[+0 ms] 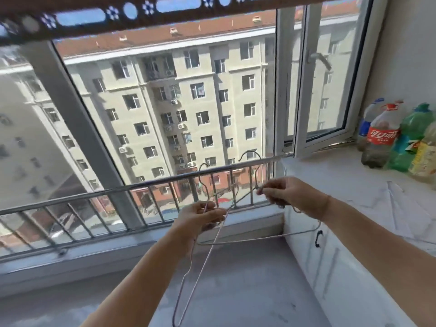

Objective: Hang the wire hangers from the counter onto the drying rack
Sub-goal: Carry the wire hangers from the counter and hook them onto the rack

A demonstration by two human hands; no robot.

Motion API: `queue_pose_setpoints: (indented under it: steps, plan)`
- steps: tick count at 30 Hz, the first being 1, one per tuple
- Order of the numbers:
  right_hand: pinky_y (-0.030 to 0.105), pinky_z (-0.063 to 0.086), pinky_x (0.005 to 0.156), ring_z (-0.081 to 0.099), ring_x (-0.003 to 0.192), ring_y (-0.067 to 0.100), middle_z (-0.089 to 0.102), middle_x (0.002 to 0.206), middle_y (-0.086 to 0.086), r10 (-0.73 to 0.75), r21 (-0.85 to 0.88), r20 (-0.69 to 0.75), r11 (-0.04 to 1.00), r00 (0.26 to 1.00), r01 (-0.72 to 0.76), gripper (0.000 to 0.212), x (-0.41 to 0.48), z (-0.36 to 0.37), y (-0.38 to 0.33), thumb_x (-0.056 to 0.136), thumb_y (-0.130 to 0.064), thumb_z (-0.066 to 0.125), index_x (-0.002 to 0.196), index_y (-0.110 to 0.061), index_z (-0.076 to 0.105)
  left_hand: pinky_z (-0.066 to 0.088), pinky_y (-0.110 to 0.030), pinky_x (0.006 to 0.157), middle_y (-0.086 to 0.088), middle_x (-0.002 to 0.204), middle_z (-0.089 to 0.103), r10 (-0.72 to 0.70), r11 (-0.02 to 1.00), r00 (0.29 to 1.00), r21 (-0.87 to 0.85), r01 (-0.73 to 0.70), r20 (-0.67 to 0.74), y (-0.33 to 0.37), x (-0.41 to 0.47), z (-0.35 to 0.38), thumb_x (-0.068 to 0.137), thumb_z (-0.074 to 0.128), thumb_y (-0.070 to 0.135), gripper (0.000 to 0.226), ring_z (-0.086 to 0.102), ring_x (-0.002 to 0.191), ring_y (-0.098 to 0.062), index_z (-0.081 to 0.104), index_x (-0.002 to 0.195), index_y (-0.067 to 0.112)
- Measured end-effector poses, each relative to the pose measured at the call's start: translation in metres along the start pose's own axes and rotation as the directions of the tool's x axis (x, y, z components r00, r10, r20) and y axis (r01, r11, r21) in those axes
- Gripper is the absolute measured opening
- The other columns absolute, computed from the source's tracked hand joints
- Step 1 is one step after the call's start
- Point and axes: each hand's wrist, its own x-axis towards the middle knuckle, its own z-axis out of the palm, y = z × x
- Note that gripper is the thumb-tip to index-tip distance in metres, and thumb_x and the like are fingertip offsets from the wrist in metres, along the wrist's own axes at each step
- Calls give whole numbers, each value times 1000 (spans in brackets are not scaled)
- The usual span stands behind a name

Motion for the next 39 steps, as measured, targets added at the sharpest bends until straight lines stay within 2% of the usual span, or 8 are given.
queue_pose_setpoints:
  steps: [5, 9, 11, 15, 17, 27, 33, 39]
  plan:
    - [16, 30, 45, 39, 55, 11, 49, 64, 6, 28, 225, 106, 973, 994, -51, 19, 9, 89, -37, 86, -12, 60, 98, 1, 67, 49, -26, 66, -6, 75, 73, -49, 991, 984, -134, 26, -170, 8, -42, -103, 91, 58, 14, 13, 67, 61, -11, 63, 95, 4]
    - [16, 28, 42, 37, 54, 10, 50, 62, 4, 54, 359, 174, 926, 983, -114, 63, 13, 152, -71, 48, -38, 89, 95, -1, 70, 45, -25, 62, -10, 74, 69, -78, 984, 944, -179, 20, -320, 20, -78, -180, 94, 53, 14, 20, 61, 60, -15, 63, 101, -2]
    - [15, 32, 41, 42, 52, 9, 54, 62, 5, 47, 433, 187, 893, 981, -125, 66, 17, 178, -90, 42, -32, 92, 94, 1, 70, 44, -24, 58, -11, 74, 67, -69, 983, 929, -183, 1, -364, 30, -93, -213, 94, 52, 14, 24, 59, 60, -16, 62, 105, -5]
    - [14, 42, 42, 49, 55, 11, 59, 66, 9, 41, 571, 132, 814, 990, -110, 25, 30, 225, -127, 69, -7, 67, 93, 1, 69, 47, -21, 47, -6, 64, 71, -27, 985, 896, -164, -52, -443, 55, -112, -263, 93, 53, 11, 22, 60, 50, -12, 63, 104, -5]
    - [15, 46, 43, 53, 52, 10, 61, 65, 9, 26, 633, 119, 768, 993, -96, 18, 40, 243, -144, 80, 2, 55, 94, 3, 67, 48, -20, 45, -7, 64, 71, -13, 980, 887, -183, -81, -462, 70, -116, -281, 93, 52, 11, 21, 60, 47, -12, 63, 103, -5]
    - [18, 51, 46, 60, 48, 12, 63, 64, 12, -68, 741, 0, 670, 998, 46, 21, 115, 273, -219, 88, 10, 44, 94, 3, 63, 43, -19, 44, -7, 76, 74, 42, 960, 886, -226, -163, -462, 118, -80, -281, 93, 53, 13, 19, 55, 43, -7, 68, 97, 3]
    - [20, 51, 45, 60, 46, 10, 65, 58, 7, -100, 703, -62, 702, 993, 115, 20, 169, 267, -239, 89, 6, 48, 102, 0, 62, 42, -17, 44, -7, 77, 72, 40, 954, 901, -253, -164, -432, 134, -42, -261, 95, 51, 12, 20, 48, 48, -9, 69, 88, 5]
    - [22, 54, 49, 60, 48, 9, 61, 71, 11, -190, 685, -57, 707, 980, 177, 20, 224, 254, -272, 90, 5, 48, 105, 0, 61, 37, -18, 45, -6, 74, 71, 164, 922, 835, -219, -319, -525, 184, 4, -251, 94, 52, 13, 18, 42, 49, -10, 68, 89, 5]
